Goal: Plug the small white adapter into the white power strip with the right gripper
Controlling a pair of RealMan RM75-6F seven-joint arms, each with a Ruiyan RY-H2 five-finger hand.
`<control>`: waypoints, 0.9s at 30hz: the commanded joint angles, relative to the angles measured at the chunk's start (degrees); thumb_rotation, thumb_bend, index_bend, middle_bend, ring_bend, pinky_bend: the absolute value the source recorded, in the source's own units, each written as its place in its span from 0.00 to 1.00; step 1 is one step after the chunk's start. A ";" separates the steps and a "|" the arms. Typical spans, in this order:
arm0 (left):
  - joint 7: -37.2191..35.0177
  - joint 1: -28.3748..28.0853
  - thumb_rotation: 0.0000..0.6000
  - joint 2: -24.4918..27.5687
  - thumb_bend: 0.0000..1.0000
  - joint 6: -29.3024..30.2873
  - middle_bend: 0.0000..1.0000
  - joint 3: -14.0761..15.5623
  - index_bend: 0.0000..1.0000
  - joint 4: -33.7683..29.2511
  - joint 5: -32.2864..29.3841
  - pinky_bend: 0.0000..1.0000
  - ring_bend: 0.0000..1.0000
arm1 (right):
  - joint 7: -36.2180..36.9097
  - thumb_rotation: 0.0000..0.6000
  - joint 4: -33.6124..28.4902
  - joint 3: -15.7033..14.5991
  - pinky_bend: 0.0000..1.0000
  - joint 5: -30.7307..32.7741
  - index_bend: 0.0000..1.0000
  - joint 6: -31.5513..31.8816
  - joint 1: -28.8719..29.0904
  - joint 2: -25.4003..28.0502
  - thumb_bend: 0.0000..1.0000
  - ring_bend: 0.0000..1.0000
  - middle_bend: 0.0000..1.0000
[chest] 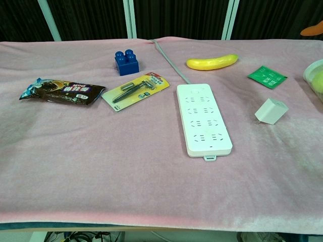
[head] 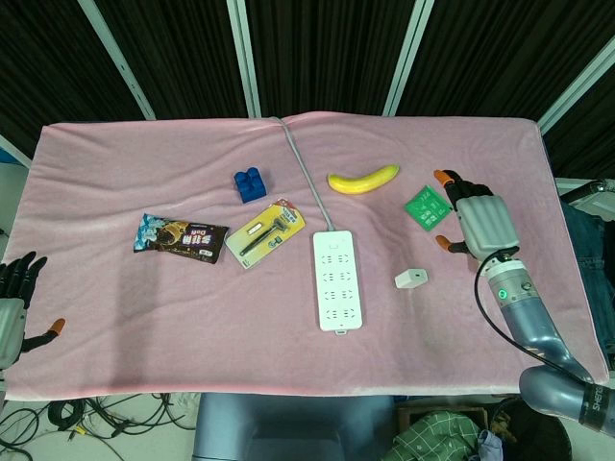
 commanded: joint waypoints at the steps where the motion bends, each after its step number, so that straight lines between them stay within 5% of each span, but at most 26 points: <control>1: -0.08 0.09 1.00 0.09 0.22 0.08 0.00 0.06 0.02 -0.09 0.01 0.00 0.00 | -1.81 1.00 -1.73 0.14 0.24 1.68 0.07 0.52 1.01 0.48 0.12 0.21 0.10; 27: 0.96 0.68 1.00 -0.31 0.23 1.16 0.00 0.57 0.01 -0.86 0.62 0.00 0.00 | 2.78 1.00 -2.59 -5.13 0.24 -0.84 0.07 2.81 -1.23 -0.54 0.11 0.21 0.10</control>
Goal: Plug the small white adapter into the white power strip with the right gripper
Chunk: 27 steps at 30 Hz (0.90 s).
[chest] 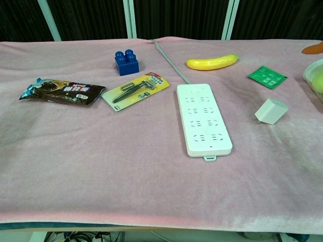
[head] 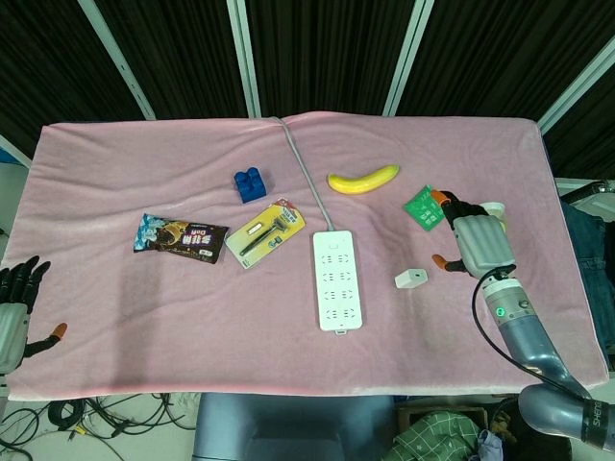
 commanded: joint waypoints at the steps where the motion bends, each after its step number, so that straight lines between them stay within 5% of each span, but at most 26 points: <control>1: -0.37 0.05 1.00 -0.09 0.23 0.20 0.00 -0.32 0.01 -0.21 -0.35 0.00 0.00 | 0.74 1.00 0.92 -0.39 0.24 -0.66 0.08 -0.10 0.00 -0.71 0.11 0.21 0.10; 15: -0.46 -0.05 1.00 0.04 0.23 -0.36 0.00 -0.37 0.00 -0.57 -0.89 0.00 0.00 | 2.84 1.00 3.66 -6.00 0.24 -3.66 0.14 -2.78 -1.88 -2.49 0.12 0.24 0.19; 27: 0.26 -0.05 1.00 -0.21 0.23 -0.33 0.00 -0.60 0.00 -0.56 -1.40 0.00 0.00 | 12.12 1.00 16.32 -9.97 0.24 -13.44 0.19 -6.15 -2.75 -10.71 0.12 0.26 0.21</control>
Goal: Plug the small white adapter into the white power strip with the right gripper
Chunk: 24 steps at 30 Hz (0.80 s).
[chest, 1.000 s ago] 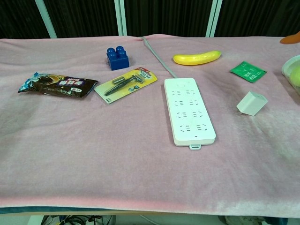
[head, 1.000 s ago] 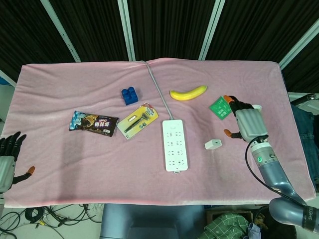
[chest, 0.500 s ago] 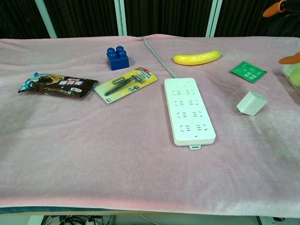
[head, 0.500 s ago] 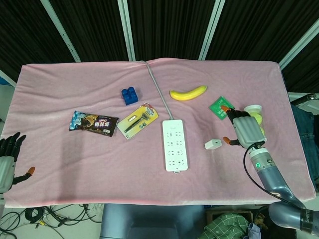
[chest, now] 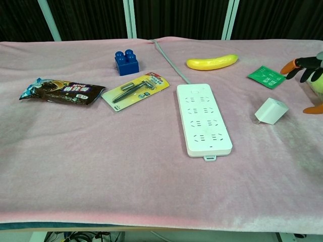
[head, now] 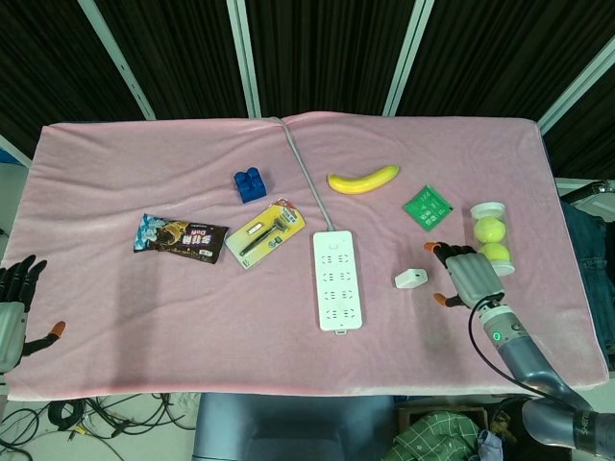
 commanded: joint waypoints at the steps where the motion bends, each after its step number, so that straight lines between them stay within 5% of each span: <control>1: 0.20 -0.03 1.00 -0.04 0.23 -0.07 0.00 -0.05 0.00 -0.01 -0.16 0.00 0.00 | 3.21 1.00 3.95 -0.73 0.24 -2.07 0.19 -1.25 -0.01 -3.18 0.13 0.26 0.21; 24: 2.18 -0.09 1.00 0.09 0.24 -0.85 0.00 -0.45 0.00 -1.04 -2.31 0.00 0.00 | 13.12 1.00 12.00 0.18 0.24 -5.99 0.38 -4.53 2.06 -9.60 0.31 0.39 0.35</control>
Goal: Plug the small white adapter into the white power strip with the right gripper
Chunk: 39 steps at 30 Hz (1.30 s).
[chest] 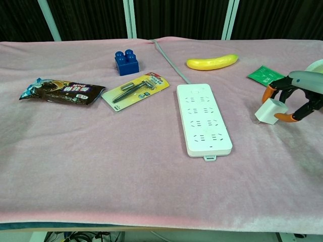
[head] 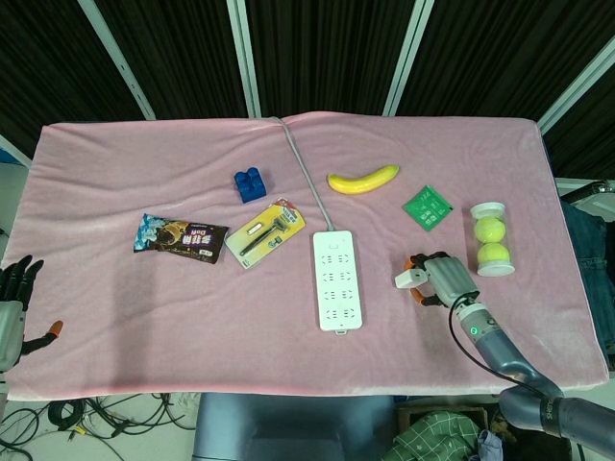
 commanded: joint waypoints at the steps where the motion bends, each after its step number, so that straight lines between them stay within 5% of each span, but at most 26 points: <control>1: 0.09 -0.01 1.00 0.01 0.24 -0.01 0.00 -0.01 0.00 -0.03 -0.04 0.00 0.00 | 0.16 1.00 0.32 -0.05 0.24 -0.16 0.38 -0.64 0.33 -0.18 0.31 0.39 0.35; 11: 0.45 0.03 1.00 0.04 0.24 0.02 0.00 -0.10 0.00 -0.20 -0.39 0.00 0.00 | 1.17 1.00 1.06 0.37 0.24 0.21 0.40 -1.30 0.76 -1.02 0.31 0.39 0.37; 27: 0.90 0.13 1.00 0.08 0.24 0.02 0.00 -0.26 0.01 -0.63 -1.12 0.00 0.00 | 1.91 1.00 2.21 1.27 0.36 -1.82 0.52 0.14 1.68 -1.85 0.42 0.52 0.52; 39: 0.00 0.10 1.00 0.57 0.24 -0.48 0.00 -0.19 0.01 -1.22 -1.27 0.00 0.00 | -13.57 1.00 -11.01 3.44 0.36 -0.27 0.54 -7.85 10.27 7.26 0.42 0.52 0.52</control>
